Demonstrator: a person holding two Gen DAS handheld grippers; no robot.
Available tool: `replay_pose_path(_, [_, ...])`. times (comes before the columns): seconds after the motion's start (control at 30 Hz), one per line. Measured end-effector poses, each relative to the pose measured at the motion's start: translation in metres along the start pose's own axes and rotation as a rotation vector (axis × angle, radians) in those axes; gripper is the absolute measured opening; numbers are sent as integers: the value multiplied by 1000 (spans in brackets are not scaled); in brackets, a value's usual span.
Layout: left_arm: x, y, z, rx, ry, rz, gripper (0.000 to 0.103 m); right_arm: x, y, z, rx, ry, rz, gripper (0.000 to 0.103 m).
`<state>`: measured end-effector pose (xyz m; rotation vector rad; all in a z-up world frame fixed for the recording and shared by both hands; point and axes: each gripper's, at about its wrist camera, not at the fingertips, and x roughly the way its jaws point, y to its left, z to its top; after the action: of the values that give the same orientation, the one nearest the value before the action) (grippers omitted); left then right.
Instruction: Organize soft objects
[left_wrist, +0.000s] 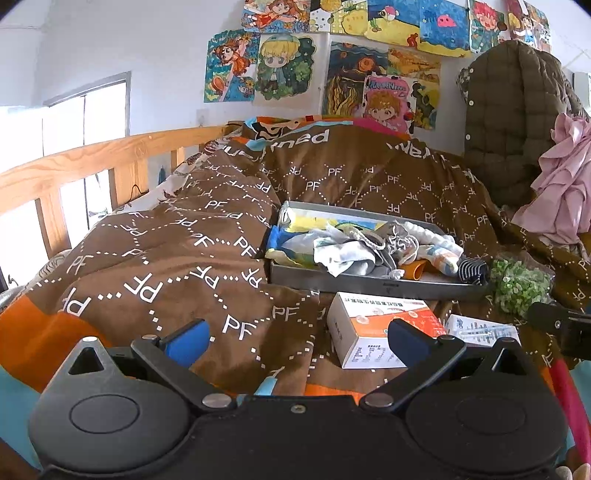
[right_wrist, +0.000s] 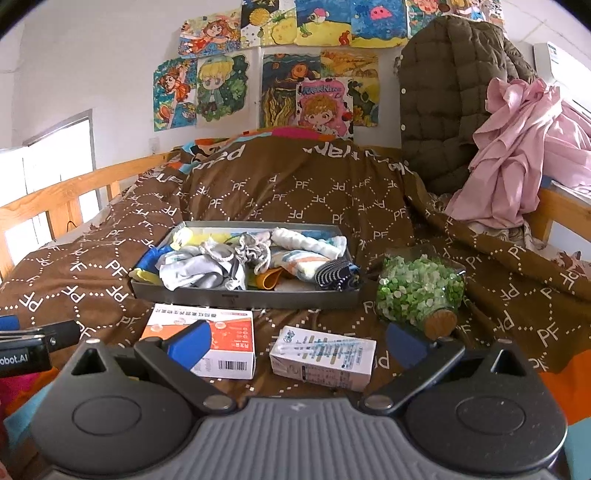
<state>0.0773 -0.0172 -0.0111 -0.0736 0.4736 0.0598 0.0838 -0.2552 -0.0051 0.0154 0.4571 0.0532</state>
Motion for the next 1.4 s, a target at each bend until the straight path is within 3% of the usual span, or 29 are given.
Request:
replay_pose_path(0.6, [5, 0, -1, -10, 6, 21, 102, 16, 2, -6, 7, 66, 30, 103])
replay_pose_path(1.4, [13, -3, -4, -2, -3, 34, 102, 13, 2, -7, -23, -42, -25, 103])
